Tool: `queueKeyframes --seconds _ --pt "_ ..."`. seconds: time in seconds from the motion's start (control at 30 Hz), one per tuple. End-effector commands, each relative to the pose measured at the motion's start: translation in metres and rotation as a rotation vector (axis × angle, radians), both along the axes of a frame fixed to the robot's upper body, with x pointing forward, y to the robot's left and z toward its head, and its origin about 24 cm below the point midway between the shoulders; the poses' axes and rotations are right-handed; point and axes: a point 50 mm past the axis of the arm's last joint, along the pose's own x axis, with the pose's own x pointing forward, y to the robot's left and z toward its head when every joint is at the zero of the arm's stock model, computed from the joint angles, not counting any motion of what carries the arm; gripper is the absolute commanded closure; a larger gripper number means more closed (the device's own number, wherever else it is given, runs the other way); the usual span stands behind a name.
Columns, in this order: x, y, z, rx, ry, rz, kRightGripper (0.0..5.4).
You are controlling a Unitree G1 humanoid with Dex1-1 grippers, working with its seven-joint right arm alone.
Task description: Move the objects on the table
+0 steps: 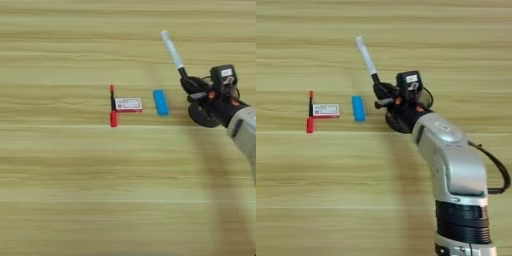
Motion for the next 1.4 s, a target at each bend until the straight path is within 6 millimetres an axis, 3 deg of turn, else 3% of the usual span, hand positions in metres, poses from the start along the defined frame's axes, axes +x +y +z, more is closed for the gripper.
queueKeyframes --seconds 0.03,0.37,0.57,0.67,0.9,1.4 --pt "0.001 -0.025 0.044 -0.043 -0.166 -0.085 4.72" --pt "-0.003 -0.080 0.051 -0.087 -0.151 -0.311 4.72" --pt "-0.004 -0.101 0.048 -0.110 -0.121 -0.398 4.72" --pt "0.000 -0.104 0.040 -0.115 -0.079 -0.404 4.72" --pt "0.014 -0.108 -0.002 -0.131 0.093 -0.402 4.72" --pt "0.013 -0.110 -0.054 -0.170 0.308 -0.393 4.72"
